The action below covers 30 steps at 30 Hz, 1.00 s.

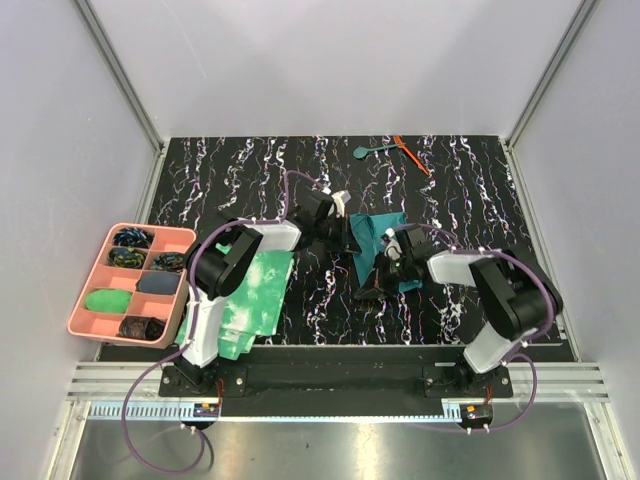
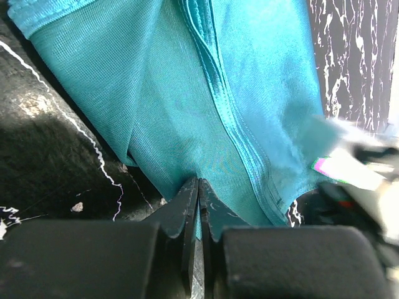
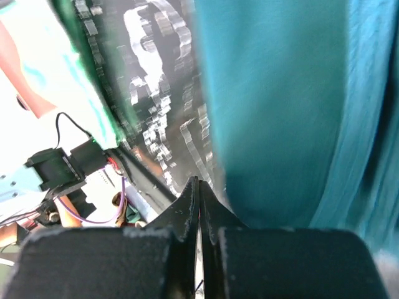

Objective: Fold the napkin into a case and place the utensils inside
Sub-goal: Smooth out the 2/3-rectangle-folded napkin at the center of the board.

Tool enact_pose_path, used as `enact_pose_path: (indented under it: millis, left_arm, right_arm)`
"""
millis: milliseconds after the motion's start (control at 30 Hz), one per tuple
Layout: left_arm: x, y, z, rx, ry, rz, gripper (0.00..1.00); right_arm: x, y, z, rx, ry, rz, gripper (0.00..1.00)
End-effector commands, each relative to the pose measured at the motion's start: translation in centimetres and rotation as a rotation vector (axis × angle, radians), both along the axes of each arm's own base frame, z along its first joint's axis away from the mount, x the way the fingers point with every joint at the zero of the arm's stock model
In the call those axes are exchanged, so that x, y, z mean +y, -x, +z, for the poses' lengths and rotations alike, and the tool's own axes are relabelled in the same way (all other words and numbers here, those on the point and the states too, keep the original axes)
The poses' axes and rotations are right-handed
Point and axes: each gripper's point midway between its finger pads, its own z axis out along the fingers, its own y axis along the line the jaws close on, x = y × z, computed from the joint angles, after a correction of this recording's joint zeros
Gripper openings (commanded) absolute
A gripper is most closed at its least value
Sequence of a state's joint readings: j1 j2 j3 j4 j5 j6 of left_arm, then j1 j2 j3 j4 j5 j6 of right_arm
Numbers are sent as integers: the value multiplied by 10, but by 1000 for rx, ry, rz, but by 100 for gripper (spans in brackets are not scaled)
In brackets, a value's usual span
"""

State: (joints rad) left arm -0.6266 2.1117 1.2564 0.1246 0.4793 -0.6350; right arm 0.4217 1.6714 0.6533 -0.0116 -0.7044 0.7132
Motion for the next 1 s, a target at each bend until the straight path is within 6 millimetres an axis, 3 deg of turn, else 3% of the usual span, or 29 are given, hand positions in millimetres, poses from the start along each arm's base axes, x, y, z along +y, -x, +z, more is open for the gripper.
enact_pose_path:
  millis: [0,133,267,467,633,733,967]
  left_arm:
    - [2,-2,27,-39,15,-24,10]
    - [-2,-2,62,-70,60,-34,19]
    - [0,-15,96,-120,79,-12,22]
    - [14,-42,111,-147,54,65,23]
    - [20,-40,123,-162,78,112,22]
    - [26,-29,128,-153,90,118,22]
    - [39,-9,142,-180,77,91,23]
  right_arm:
    - [-12,-12,35,-115,29,-17,0]
    - [-36,-36,51,-171,61,-73,7]
    - [-67,-62,47,-195,147,-126,12]
    - [-72,-85,39,-208,200,-138,17]
    - [-77,-81,18,-178,238,-131,17]
    - [-75,-77,8,-166,220,-128,17]
    - [-51,-59,-9,-119,153,-104,17]
